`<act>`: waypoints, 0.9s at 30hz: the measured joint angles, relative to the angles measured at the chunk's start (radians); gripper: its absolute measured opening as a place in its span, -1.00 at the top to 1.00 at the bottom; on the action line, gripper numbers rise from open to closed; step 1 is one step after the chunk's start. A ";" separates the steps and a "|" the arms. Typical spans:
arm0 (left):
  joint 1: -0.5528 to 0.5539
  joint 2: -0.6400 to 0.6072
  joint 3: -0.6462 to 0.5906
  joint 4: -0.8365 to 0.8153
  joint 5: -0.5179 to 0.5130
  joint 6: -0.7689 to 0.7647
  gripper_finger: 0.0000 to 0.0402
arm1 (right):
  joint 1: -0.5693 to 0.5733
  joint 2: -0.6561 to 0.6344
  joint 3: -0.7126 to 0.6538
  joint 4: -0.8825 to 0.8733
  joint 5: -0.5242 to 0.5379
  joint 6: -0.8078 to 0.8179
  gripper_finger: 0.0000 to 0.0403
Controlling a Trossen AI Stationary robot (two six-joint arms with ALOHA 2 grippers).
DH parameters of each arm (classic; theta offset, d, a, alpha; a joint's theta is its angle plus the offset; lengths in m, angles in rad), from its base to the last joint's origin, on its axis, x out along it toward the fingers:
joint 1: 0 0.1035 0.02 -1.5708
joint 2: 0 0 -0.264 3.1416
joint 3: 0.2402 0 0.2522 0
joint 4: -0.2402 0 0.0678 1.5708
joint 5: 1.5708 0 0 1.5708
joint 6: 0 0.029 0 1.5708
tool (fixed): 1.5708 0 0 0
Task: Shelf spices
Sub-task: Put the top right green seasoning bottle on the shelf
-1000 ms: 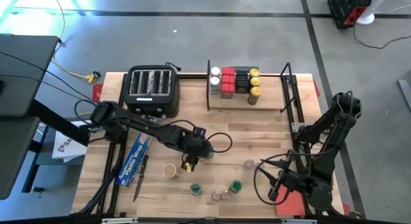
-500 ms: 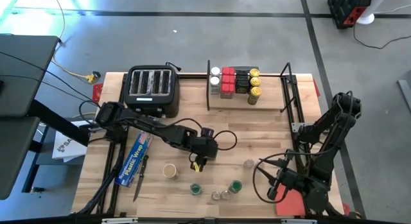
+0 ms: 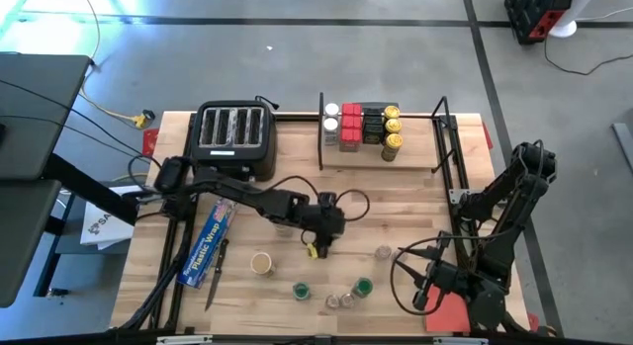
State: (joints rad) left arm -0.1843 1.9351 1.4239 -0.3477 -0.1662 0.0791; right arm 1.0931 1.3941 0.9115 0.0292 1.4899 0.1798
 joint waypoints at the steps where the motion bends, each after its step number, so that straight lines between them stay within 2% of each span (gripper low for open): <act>1: 0.006 0.001 0.000 0.026 -0.020 -0.026 0.04 | 0.000 0.000 0.000 -0.002 0.000 0.002 0.40; 5: 0.021 -0.001 0.022 0.071 -0.106 -0.106 0.15 | -0.003 0.000 0.000 -0.012 0.003 -0.011 0.40; 9: 0.018 -0.004 0.125 0.015 -0.134 -0.089 0.18 | -0.014 0.000 0.000 -0.017 0.002 -0.022 0.40; 14: -0.003 -0.006 0.258 -0.242 -0.098 0.019 0.18 | -0.020 0.000 0.000 -0.033 -0.002 0.003 0.40; 18: -0.022 -0.007 0.297 -0.503 -0.093 0.202 0.17 | -0.019 0.000 0.000 -0.042 -0.006 0.003 0.40; 22: -0.015 0.004 0.294 -0.652 -0.085 0.225 0.09 | -0.019 0.000 0.000 -0.046 -0.007 0.019 0.40; 25: 0.004 0.016 0.286 -0.644 -0.027 0.210 -0.03 | -0.019 0.000 0.000 -0.054 -0.007 0.054 0.40; 27: 0.014 0.033 0.276 -0.615 -0.026 0.213 -0.14 | -0.019 0.000 0.000 -0.067 -0.008 0.064 0.40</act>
State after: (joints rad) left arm -0.1702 1.9682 1.7002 -0.9624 -0.1925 0.2921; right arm 1.0744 1.3941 0.9113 -0.0382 1.4821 0.2434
